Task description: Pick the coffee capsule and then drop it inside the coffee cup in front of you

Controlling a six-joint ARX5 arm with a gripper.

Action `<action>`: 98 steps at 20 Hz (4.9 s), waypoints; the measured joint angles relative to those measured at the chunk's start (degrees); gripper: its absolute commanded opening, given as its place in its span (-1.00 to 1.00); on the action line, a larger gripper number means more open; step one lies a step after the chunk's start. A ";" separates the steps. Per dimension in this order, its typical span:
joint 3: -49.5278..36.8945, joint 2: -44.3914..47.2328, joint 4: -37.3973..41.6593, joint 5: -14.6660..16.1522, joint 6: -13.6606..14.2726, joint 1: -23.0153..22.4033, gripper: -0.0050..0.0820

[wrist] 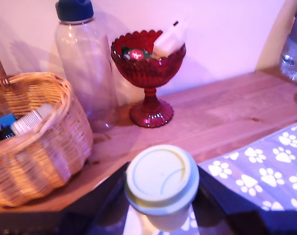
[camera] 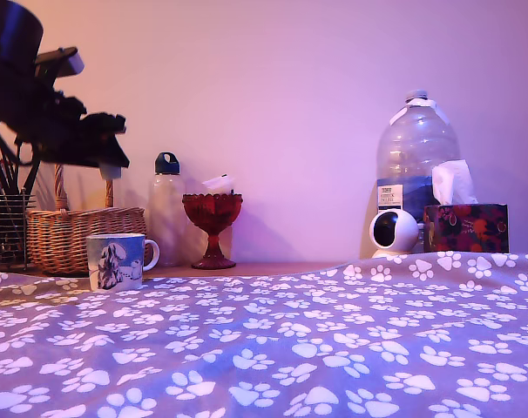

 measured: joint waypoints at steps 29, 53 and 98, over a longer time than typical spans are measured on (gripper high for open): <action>23.87 17.03 -28.68 -3.39 0.20 1.25 -0.66; 23.87 17.03 -28.37 0.11 3.02 1.40 -0.96; -22.18 -41.88 -33.05 5.81 -4.55 -7.50 -0.93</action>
